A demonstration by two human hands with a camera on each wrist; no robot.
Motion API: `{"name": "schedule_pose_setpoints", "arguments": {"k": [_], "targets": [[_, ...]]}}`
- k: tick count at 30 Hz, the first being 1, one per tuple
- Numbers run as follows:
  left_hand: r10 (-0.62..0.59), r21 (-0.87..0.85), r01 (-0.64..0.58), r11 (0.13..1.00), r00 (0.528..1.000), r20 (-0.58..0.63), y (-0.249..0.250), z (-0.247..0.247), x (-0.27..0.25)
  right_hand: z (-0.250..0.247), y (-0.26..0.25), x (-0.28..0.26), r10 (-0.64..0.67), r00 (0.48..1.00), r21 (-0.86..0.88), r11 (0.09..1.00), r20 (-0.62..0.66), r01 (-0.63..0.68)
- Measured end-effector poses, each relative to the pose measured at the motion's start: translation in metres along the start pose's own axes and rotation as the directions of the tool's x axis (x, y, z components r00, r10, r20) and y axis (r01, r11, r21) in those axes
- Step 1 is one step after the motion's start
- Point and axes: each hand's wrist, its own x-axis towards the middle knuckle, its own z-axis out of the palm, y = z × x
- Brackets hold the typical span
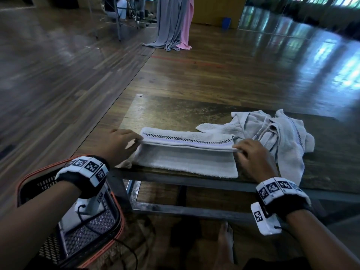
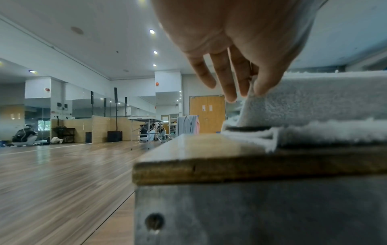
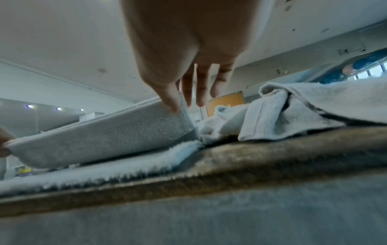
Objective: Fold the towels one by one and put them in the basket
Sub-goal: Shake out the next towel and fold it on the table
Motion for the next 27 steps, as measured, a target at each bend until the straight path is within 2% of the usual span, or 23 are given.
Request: {"name": "schedule_pose_setpoints", "arguments": {"k": [1,3,5,7,9,12,15,19,22,24,27], "targets": [[0.022,0.001,-0.022,1.000,0.998,-0.059,0.001,-0.004,-0.001,-0.004,0.000,-0.001,-0.042,0.999,0.034,0.999,-0.031,0.043],[0.072,0.016,-0.072,0.997,0.995,-0.073,0.003,-0.010,-0.007,-0.010,0.002,-0.007,-0.091,0.993,0.106,0.989,-0.073,0.099],[0.091,0.066,-0.095,0.993,0.994,0.059,0.002,-0.007,-0.014,-0.011,0.004,-0.016,-0.125,0.991,0.123,0.984,-0.050,0.130],[0.027,0.087,-0.052,0.995,0.965,0.262,0.001,0.003,-0.021,-0.006,0.004,-0.026,-0.198,0.978,0.054,0.979,0.066,0.195],[-0.044,0.059,0.026,0.998,0.943,0.331,-0.001,0.010,-0.023,0.002,0.006,-0.033,-0.229,0.958,0.044,0.973,0.173,0.225],[-0.037,0.061,0.020,0.998,0.959,0.280,-0.005,0.013,-0.022,0.007,0.011,-0.036,-0.203,0.963,0.056,0.979,0.180,0.196],[-0.004,0.097,-0.018,0.995,0.975,0.223,-0.009,0.014,-0.027,0.009,0.013,-0.039,-0.228,0.960,0.028,0.974,0.163,0.226],[0.066,0.077,-0.099,0.992,0.935,0.348,-0.009,0.011,-0.038,0.011,0.009,-0.052,-0.246,0.941,-0.018,0.966,0.231,0.257],[0.163,0.047,-0.191,0.981,0.923,0.348,-0.007,0.007,-0.042,0.012,0.002,-0.058,-0.208,0.950,-0.094,0.968,0.232,0.235],[0.148,0.008,-0.160,0.987,0.933,0.328,-0.005,0.003,-0.042,0.009,-0.002,-0.057,-0.177,0.965,-0.074,0.978,0.192,0.194],[0.049,-0.148,-0.001,0.989,0.945,0.325,0.002,-0.005,-0.041,-0.003,-0.002,-0.050,-0.090,0.978,0.027,0.996,0.191,0.087]]}}
